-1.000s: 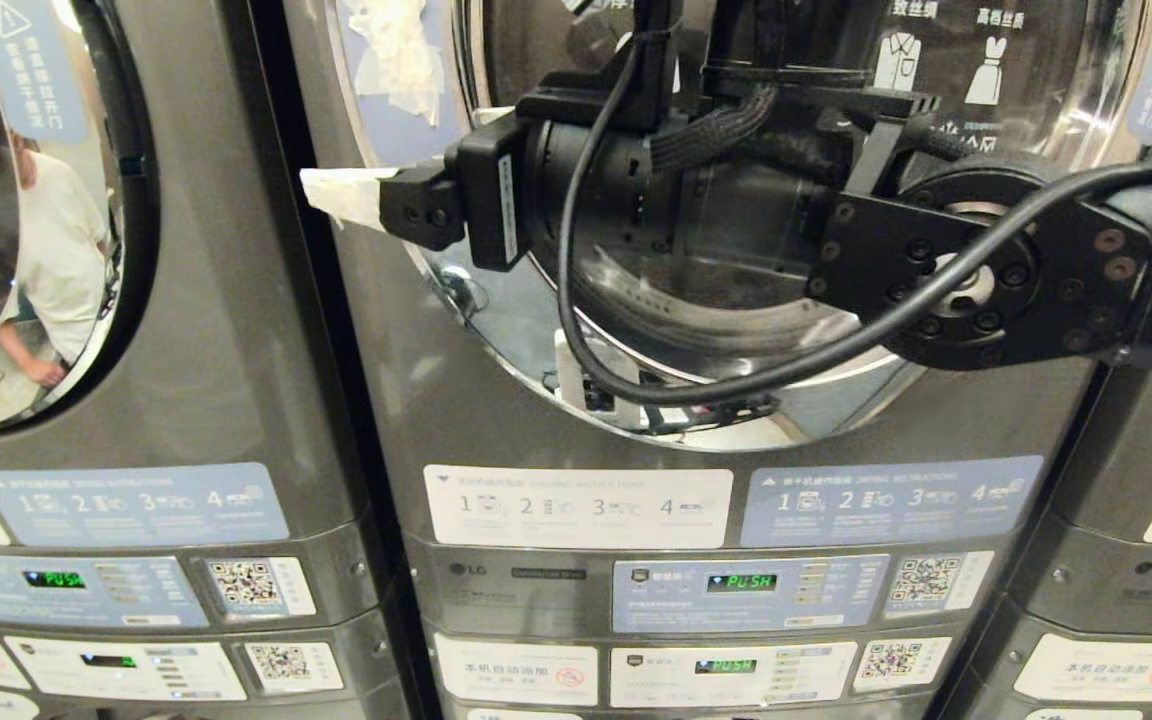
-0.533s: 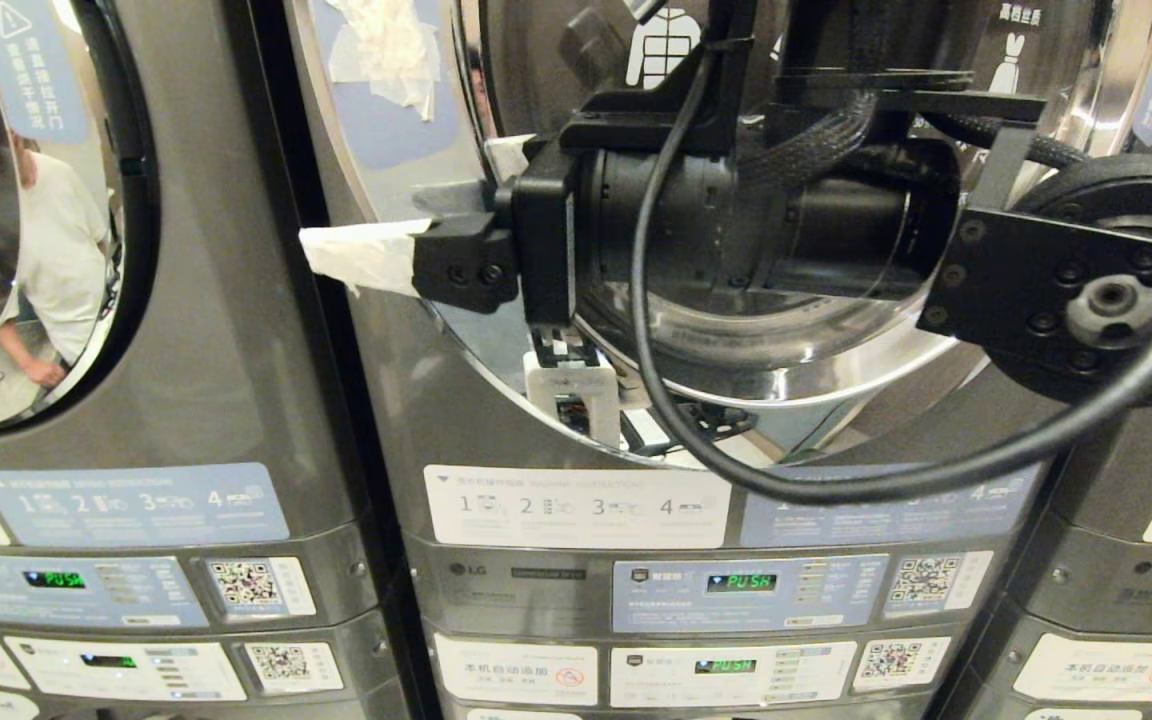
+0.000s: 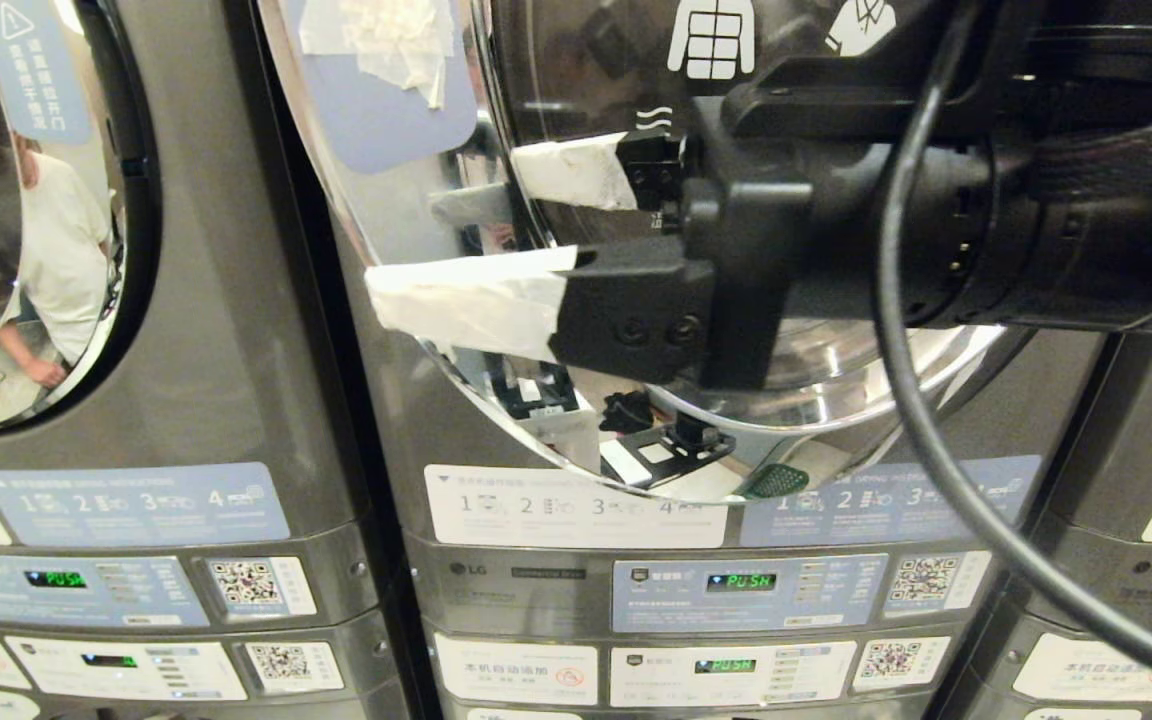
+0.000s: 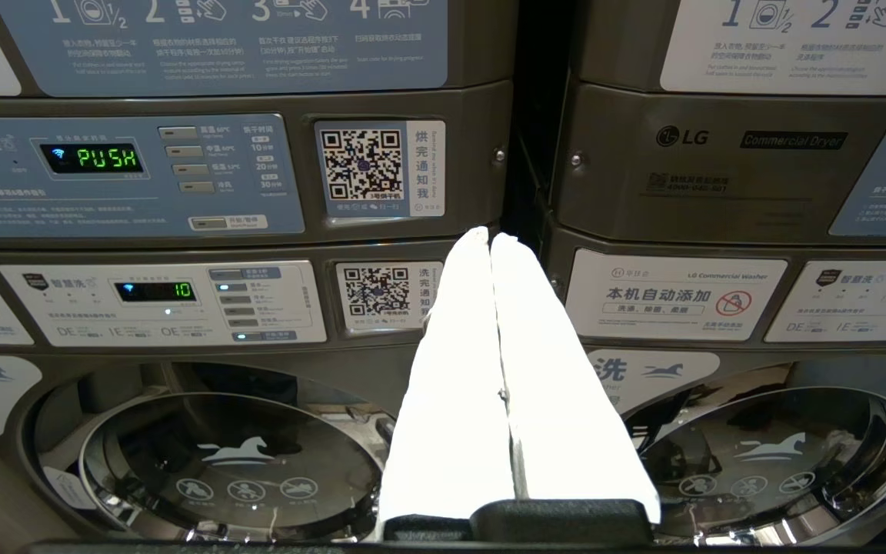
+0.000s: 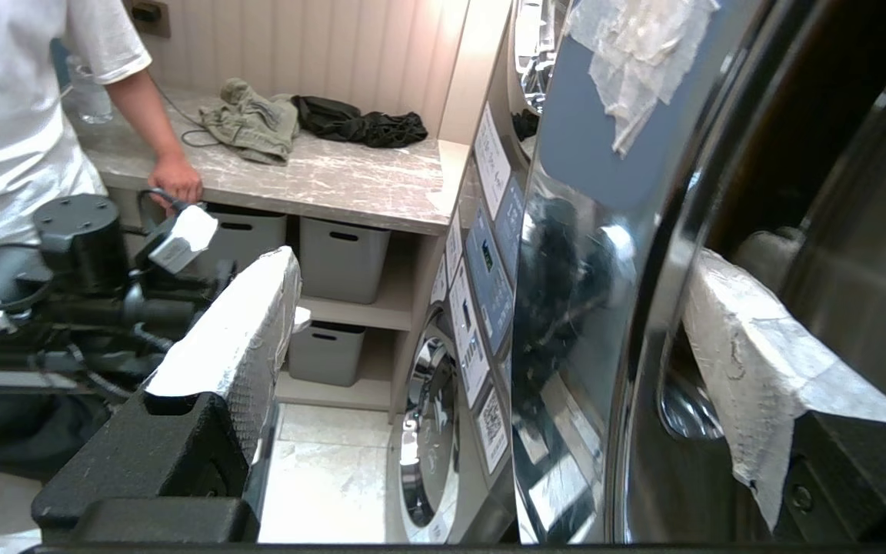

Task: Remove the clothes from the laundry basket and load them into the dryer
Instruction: Open the dryer

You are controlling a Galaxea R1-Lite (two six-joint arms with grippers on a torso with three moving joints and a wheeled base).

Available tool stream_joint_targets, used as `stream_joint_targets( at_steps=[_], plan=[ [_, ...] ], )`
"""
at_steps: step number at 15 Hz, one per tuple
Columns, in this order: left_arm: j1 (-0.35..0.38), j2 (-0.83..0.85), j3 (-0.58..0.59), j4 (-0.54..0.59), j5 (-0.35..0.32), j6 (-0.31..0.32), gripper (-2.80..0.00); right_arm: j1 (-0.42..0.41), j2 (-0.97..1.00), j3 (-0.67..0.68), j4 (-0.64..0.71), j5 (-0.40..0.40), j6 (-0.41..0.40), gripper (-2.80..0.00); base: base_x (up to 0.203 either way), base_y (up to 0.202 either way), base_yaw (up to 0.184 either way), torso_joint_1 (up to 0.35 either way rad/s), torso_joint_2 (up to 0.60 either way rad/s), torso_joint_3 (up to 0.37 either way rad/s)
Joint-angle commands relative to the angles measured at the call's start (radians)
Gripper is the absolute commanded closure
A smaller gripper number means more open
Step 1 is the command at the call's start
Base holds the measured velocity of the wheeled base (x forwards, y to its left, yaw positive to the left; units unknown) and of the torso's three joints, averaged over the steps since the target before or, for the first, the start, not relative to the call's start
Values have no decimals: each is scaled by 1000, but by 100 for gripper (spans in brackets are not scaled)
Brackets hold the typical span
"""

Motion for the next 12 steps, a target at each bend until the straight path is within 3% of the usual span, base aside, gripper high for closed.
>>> stream_joint_targets(
  at_steps=[1,6,12],
  plan=[
    [-1,0,0,1,0,0,0,6,-75,44,-1,3,-2,-280,0,0,0,0,0,0],
    [1,0,0,1,0,0,0,16,-238,179,2,-17,1,-280,0,0,0,0,0,0],
    [0,0,0,1,0,0,0,4,-512,317,58,-183,5,-280,0,0,0,0,0,0]
  ],
)
